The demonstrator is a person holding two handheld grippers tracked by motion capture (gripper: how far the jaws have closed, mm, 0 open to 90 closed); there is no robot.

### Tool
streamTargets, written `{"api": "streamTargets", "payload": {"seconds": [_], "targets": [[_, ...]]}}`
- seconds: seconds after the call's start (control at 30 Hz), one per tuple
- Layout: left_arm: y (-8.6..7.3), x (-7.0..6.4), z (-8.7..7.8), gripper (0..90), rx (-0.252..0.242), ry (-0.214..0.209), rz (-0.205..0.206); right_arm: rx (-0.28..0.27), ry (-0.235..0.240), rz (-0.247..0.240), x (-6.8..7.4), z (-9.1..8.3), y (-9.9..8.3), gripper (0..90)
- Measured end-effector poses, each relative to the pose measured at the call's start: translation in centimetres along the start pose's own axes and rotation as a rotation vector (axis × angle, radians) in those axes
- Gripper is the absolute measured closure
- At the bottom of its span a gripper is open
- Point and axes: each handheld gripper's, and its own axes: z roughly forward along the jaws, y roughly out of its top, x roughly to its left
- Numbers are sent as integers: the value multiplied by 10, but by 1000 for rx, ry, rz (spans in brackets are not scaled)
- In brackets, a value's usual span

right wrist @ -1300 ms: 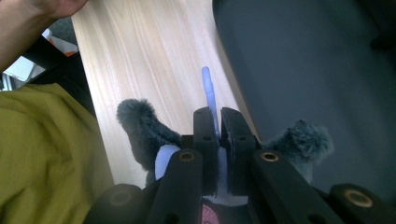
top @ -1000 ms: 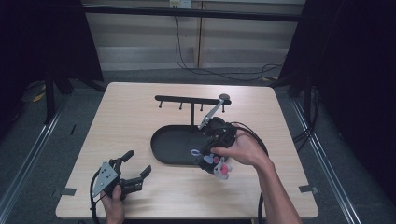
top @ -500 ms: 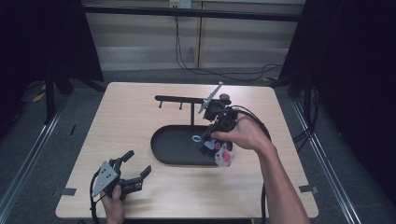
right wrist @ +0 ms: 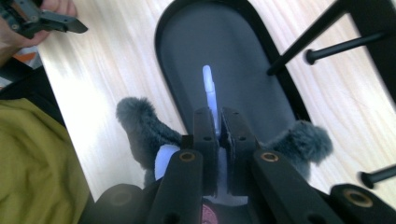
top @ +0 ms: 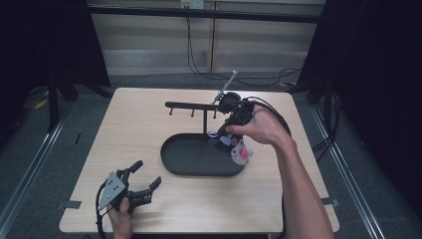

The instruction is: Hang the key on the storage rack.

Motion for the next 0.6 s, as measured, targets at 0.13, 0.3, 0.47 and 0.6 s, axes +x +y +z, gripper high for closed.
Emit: {"api": "streamTargets", "payload": {"seconds": [0.13, 0.3, 0.47, 0.6], "targets": [[0, -1, 0, 155, -7, -1, -7, 11, -13, -6, -7, -3, 5, 855], [0, 0, 0, 155, -2, -4, 4, 20, -20, 11, -15, -8, 11, 855], [0, 0, 0, 154, -2, -1, 0, 9, -27, 32, -25, -12, 12, 855], [0, -1, 0, 155, -9, -1, -10, 10, -26, 45, -30, -10, 13, 854]]}}
